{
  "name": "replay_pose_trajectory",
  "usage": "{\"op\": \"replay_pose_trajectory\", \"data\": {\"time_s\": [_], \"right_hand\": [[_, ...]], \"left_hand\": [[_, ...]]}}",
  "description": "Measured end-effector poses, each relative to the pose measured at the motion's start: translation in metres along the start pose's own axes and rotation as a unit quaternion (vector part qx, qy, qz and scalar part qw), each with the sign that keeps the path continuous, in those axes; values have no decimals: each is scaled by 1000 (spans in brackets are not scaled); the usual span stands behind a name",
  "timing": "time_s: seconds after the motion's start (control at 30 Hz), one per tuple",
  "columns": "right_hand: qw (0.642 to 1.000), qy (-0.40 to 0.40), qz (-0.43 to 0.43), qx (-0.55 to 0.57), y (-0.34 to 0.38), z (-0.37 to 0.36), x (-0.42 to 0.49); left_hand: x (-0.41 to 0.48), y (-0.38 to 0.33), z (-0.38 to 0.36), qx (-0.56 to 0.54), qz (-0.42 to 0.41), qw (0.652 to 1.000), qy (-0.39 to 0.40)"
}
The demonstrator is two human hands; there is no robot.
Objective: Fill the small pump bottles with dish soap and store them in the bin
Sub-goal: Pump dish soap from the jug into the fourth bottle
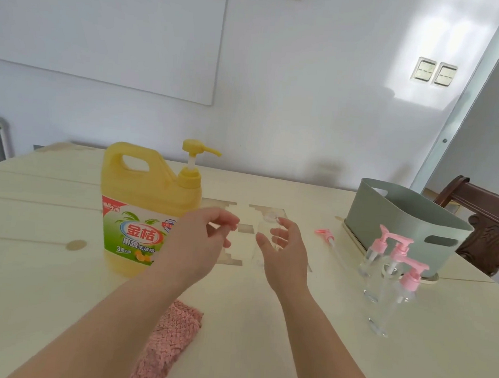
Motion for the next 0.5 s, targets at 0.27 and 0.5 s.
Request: {"op": "replay_pose_trajectory", "data": {"time_s": [0.27,0.5], "right_hand": [[990,63,124,36,81,-25,-12],[985,108,133,-10,94,-48,-13]], "left_hand": [[-1,-61,84,50,-158,964,-207],[45,-55,107,132,-100,969,-181]]}}
Point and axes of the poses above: each hand's wrist, its own x-axis towards the middle knuckle, its own z-axis out of the back of the hand, y = z × x, the point moved 9 cm from there along x, towards the middle knuckle, and after that the axes turned 8 degrees about x, right-handed, at the moved point
